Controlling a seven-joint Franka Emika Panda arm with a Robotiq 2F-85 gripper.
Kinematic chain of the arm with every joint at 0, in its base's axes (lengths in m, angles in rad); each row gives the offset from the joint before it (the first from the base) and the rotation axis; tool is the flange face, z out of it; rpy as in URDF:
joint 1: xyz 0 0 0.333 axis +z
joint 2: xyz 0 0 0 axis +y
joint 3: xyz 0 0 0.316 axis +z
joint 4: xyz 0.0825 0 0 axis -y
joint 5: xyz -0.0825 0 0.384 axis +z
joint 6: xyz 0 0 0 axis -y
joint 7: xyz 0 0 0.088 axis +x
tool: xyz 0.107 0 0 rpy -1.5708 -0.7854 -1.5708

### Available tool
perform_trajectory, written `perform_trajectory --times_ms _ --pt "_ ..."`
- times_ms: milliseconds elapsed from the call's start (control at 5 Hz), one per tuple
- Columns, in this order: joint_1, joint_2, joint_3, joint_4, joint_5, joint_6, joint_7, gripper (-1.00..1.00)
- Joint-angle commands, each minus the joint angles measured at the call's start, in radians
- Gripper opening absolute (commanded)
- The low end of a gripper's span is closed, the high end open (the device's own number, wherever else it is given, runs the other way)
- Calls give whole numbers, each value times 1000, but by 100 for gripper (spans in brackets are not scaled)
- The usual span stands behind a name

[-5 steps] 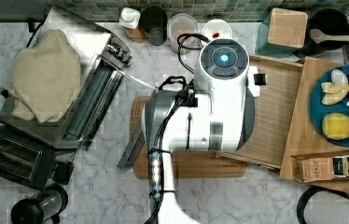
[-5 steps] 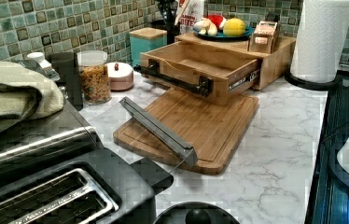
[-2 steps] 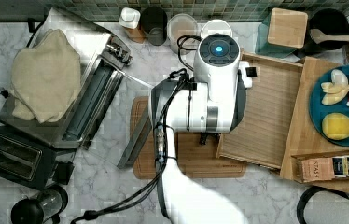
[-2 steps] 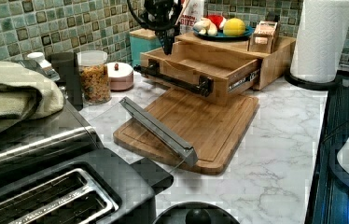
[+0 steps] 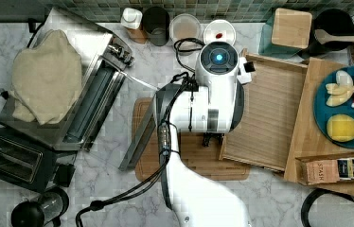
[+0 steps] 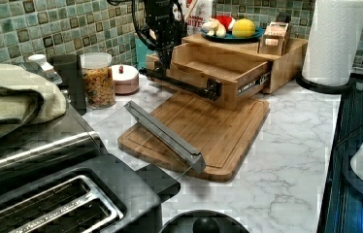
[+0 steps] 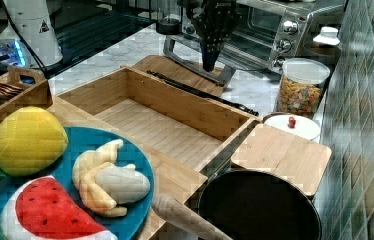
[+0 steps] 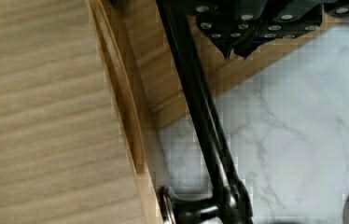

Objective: Close the drawer.

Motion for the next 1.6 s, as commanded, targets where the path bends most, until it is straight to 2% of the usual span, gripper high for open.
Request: perform_trajectory --times_ms 200,400,800,1000,1400,1600 --pt "-36 25 22 82 67 15 -94 -100" --pt "-27 82 20 131 55 -39 -84 -100" --pt "-20 61 18 35 46 61 -66 -100" --pt "16 26 -12 -20 -49 95 0 -100" --pt "-39 39 -13 -10 -35 41 -91 -100" --pt "-58 15 -46 -40 -72 29 -114 -100"
